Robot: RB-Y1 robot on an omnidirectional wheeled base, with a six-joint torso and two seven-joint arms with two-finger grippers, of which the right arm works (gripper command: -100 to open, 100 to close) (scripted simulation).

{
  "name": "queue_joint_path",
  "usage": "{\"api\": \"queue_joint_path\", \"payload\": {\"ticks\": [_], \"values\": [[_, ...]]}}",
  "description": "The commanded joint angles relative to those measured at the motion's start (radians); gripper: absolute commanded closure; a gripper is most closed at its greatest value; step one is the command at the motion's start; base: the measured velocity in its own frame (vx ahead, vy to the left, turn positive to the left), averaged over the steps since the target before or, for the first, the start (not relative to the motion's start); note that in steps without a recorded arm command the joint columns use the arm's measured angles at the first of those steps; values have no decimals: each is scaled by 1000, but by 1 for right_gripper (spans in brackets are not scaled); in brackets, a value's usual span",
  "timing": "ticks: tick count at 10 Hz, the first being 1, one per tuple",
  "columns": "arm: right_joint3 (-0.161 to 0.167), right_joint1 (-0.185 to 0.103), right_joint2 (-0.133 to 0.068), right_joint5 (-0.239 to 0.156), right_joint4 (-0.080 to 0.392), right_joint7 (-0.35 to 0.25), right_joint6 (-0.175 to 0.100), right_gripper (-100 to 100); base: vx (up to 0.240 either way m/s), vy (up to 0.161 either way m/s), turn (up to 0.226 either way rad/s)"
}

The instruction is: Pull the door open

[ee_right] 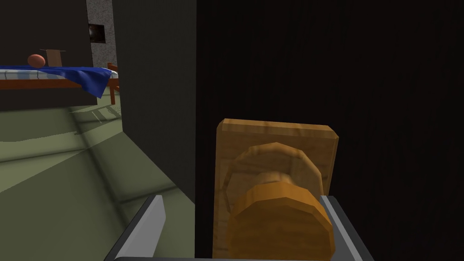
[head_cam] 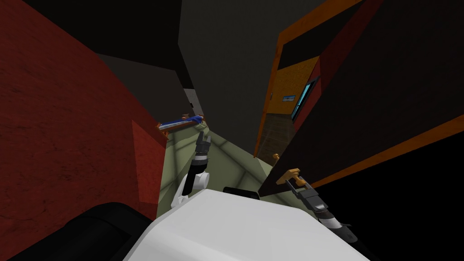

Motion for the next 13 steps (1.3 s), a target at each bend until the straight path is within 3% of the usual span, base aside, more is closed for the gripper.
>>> {"api": "queue_joint_path", "payload": {"ticks": [1, 3, 5, 9, 13], "values": [[30, 14, 8, 15, 9, -14, -27, 100, 23, 11, 26], [45, 22, 3, 18, 25, -28, -53, 100, 12, 18, 23], [45, 22, 3, 18, 25, -28, -53, 100, 10, -3, 6], [77, 37, -8, 24, 59, -55, -108, 100, 17, 8, 21], [86, 41, -11, 25, 69, -63, -123, 100, 12, 5, 4]]}}
